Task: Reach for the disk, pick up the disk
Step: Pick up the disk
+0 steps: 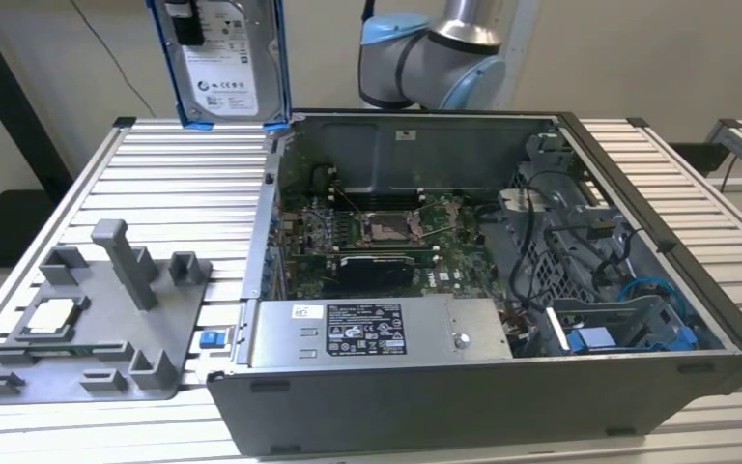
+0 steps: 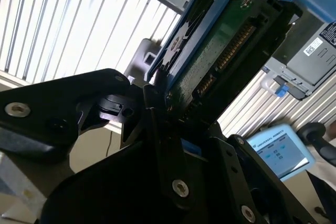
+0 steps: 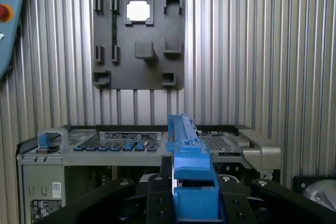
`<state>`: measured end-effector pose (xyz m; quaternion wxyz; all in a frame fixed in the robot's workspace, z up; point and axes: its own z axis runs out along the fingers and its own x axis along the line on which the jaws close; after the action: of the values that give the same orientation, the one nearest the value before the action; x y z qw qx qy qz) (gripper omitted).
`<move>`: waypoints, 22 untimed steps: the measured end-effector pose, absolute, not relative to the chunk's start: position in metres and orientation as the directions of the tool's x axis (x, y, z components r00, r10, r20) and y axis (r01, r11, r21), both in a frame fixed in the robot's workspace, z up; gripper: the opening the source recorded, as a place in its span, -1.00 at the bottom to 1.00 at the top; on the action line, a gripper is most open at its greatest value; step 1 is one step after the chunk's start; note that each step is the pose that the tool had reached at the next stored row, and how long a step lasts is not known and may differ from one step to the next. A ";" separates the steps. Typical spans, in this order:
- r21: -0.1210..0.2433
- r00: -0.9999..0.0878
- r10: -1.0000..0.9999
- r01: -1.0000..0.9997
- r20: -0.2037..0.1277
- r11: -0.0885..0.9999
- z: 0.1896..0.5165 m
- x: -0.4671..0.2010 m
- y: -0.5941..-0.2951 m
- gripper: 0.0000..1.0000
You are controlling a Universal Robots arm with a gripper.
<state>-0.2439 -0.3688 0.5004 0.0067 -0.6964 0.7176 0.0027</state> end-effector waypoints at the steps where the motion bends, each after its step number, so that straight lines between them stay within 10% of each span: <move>1: -0.005 -0.030 -0.999 -1.000 -0.013 0.030 0.500 -0.242 -0.369 -1.00; 22: -0.006 -0.030 -0.999 -1.000 -0.013 0.030 0.500 -0.194 -0.369 -1.00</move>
<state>-0.1937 -0.3688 0.5001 0.0067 -0.6964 0.7176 0.0027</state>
